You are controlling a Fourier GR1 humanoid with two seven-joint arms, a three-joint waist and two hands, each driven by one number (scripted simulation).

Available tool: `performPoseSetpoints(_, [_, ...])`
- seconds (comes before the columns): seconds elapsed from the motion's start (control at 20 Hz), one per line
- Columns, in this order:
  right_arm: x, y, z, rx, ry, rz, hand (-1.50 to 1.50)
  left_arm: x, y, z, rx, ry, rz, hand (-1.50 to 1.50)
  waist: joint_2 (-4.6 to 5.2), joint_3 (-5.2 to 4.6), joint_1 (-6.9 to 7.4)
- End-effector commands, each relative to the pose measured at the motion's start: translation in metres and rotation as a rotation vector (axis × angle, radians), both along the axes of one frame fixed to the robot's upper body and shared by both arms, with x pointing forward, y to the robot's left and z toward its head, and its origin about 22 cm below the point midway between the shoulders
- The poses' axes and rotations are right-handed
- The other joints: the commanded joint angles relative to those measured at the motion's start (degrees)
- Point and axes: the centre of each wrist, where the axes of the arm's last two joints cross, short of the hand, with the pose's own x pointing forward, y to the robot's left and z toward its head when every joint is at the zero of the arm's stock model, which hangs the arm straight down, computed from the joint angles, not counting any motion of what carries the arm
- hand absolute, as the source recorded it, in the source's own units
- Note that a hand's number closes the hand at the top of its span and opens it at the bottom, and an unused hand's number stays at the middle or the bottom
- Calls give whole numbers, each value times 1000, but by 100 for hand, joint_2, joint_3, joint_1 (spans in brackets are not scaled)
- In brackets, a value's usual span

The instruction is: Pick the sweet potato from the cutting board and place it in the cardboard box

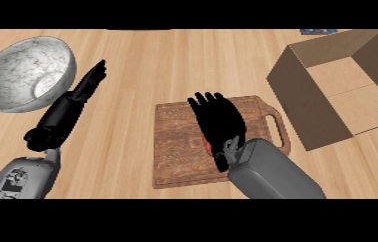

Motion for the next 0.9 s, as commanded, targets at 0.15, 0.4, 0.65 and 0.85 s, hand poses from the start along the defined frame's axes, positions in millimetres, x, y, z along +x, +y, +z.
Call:
performPoseSetpoints(0.15, [14, 5, -30, 9, 32, -13, -150, -6, -7, -6, 4, -14, -1, 0, 5, 0, 20])
performPoseSetpoints(0.4, [17, 2, -36, -66, 8, -34, -150, -4, 16, -13, -5, -3, -4, 0, 2, -1, 12])
performPoseSetpoints(0.65, [15, -13, -52, -33, 30, -45, -150, 1, 17, -2, -6, 3, 4, 0, 2, 0, -1])
performPoseSetpoints(0.85, [21, -29, -72, -32, 30, 5, -150, 2, -1, -14, 10, -4, 6, 0, 11, 0, 5])
